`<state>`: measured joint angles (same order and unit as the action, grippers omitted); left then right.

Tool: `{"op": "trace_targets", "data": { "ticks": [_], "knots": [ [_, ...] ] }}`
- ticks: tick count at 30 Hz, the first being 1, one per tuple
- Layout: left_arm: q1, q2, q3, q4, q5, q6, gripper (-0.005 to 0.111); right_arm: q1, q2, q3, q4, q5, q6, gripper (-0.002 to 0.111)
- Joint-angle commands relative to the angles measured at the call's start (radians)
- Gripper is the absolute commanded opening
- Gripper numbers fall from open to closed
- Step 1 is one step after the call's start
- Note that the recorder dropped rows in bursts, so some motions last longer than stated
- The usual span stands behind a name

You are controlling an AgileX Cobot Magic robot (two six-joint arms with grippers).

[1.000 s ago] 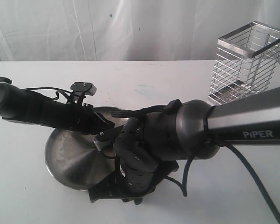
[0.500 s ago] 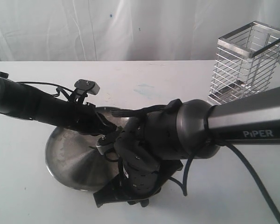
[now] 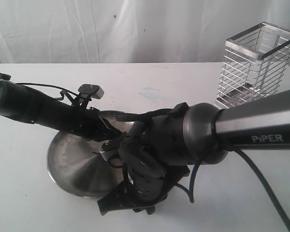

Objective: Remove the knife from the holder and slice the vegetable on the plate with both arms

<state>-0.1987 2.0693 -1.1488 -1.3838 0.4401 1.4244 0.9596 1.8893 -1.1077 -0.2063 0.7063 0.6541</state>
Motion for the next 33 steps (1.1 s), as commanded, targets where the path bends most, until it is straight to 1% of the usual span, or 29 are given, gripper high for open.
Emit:
{"op": "trace_targets", "data": {
  "ticks": [1,6,12,15,22,29,33],
  "knots": [
    [-0.004,0.05,0.021,0.115,-0.02,-0.052,0.0,-0.024,-0.004,0.002,-0.008,0.047,-0.008,0.0],
    [-0.004,0.041,0.015,0.084,-0.024,-0.056,0.0,-0.024,-0.004,0.002,0.001,0.09,-0.06,0.0],
    [-0.002,-0.006,-0.029,0.077,-0.002,-0.067,0.0,-0.024,-0.004,0.002,0.001,0.064,-0.06,0.0],
    [-0.002,-0.023,-0.029,0.055,-0.002,-0.067,0.0,-0.024,-0.004,0.002,0.001,0.055,-0.06,0.0],
    [-0.002,-0.02,-0.012,0.062,-0.022,-0.063,0.0,-0.024,-0.004,0.002,0.001,0.053,-0.06,0.0],
    [-0.002,-0.035,-0.012,0.036,-0.018,-0.065,0.0,-0.024,-0.004,0.002,0.005,0.053,-0.06,0.0],
    [-0.002,-0.048,-0.012,-0.033,-0.018,-0.066,0.0,-0.024,-0.004,0.002,0.005,0.053,-0.06,0.0]
  ]
}}
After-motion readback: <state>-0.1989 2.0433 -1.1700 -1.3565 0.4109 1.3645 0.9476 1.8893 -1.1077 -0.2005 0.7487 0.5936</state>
